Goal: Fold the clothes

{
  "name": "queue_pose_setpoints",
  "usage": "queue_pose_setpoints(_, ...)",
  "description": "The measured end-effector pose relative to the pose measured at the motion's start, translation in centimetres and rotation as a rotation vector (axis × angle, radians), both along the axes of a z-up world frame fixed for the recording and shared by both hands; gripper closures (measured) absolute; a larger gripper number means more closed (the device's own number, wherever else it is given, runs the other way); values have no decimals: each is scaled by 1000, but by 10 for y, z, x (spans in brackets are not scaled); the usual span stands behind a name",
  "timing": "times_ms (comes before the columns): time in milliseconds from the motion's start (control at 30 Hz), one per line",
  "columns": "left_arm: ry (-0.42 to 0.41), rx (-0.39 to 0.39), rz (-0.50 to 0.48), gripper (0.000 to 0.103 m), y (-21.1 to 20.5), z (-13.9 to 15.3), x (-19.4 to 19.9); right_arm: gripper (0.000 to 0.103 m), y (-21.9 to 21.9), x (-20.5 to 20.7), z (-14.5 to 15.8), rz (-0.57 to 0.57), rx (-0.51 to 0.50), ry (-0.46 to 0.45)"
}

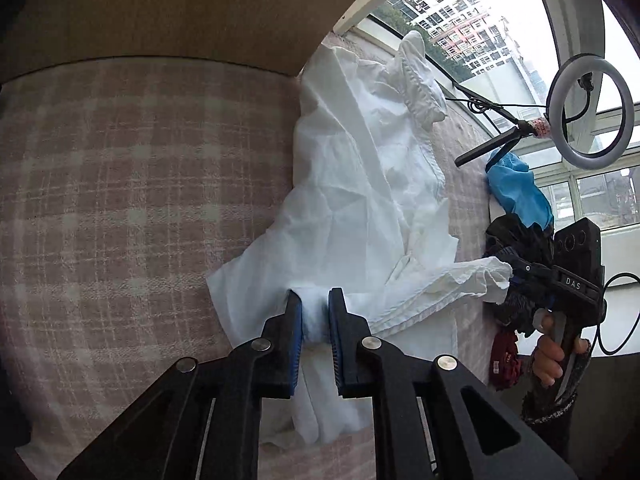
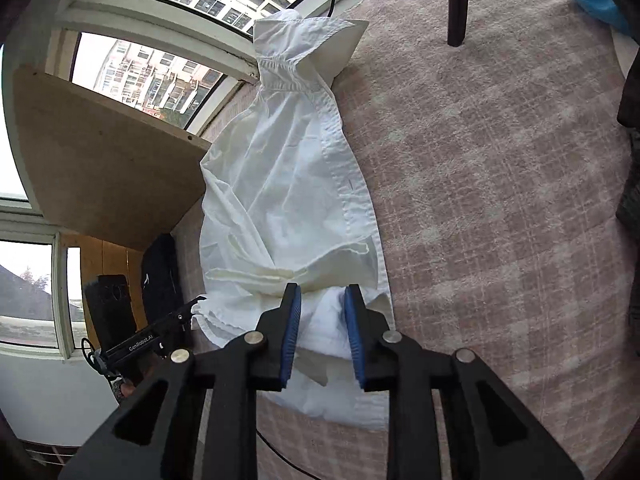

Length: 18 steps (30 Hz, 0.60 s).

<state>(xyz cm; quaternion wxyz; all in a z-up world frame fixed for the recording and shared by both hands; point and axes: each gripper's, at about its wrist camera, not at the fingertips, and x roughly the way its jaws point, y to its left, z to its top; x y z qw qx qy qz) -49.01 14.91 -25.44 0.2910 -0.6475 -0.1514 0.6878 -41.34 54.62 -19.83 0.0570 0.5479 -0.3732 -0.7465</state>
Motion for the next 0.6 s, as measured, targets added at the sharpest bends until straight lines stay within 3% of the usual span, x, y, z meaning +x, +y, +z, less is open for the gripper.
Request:
queue_pose_setpoints(67,11,28,12,74,-6,5,-2,66,2,1,12,-3,72,37)
queue_pose_setpoints(133,61,28,30,55,-15,18,-2,66,-7,4,21,37,134,75)
queue_pose_setpoints(167,88,24,41,52,-20,24,-4,66,-15,6,24,73,158,85)
queue_pose_setpoints(333,182,-24,65,52,-45,49,9,66,-53,24,32,211,380,107)
queue_pose_setpoints(433,186,-64,9,51,-50,46,45,66,-59,41,24,242,402,74)
queue_pose_setpoints(600,180,-134,-93,51,-36,22,99,65,-57,75,-8,237,338,-9)
